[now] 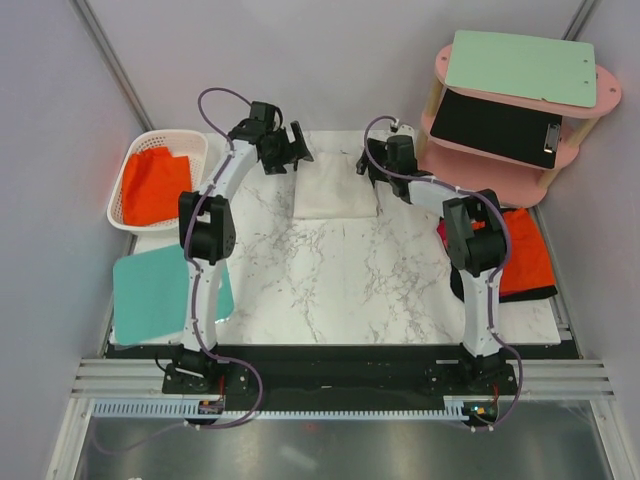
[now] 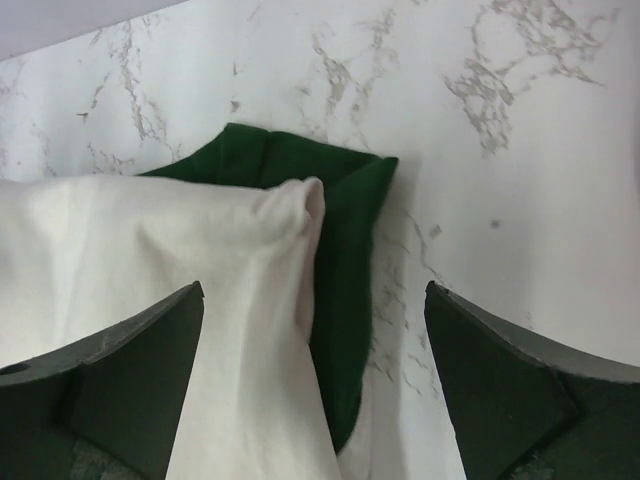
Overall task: Fold and stack the t-shirts
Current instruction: Fold the tshirt
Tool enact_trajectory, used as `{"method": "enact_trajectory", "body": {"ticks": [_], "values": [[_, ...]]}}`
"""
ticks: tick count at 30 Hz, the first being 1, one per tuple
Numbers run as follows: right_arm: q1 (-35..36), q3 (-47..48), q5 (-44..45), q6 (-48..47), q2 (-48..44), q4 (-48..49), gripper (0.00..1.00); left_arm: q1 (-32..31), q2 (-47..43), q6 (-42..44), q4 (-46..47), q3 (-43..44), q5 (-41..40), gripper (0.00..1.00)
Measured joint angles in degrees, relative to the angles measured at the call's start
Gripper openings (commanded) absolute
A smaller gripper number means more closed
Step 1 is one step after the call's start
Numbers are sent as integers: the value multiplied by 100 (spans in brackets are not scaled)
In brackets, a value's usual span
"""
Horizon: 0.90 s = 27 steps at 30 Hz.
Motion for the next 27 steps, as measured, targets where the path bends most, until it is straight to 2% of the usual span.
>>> {"method": "enact_trajectory", "body": {"ticks": [4, 10, 16, 19, 22, 27], "values": [[4, -796, 240, -52, -671, 122, 98, 2, -542, 7, 258, -857, -133, 100], [17, -1930, 435, -127, -2505, 44, 98, -83, -2153, 4, 780, -2981, -201, 100], [22, -2341, 719, -369, -3853, -872, 98, -809, -3447, 7, 1237, -4317, -284, 100], [22, -2564, 887, -387, -4089, -1360, 98, -1255, -3703, 2, 1423, -4750, -243, 99], [11, -3176, 1154, -348, -4376, -1956, 98, -1668, -3751, -35, 1631, -5213, -157, 99], [-20, -3587, 1596, -304, -4701, -3112, 98, -2155, -3637, -173, 1777, -5517, 33, 98]]}}
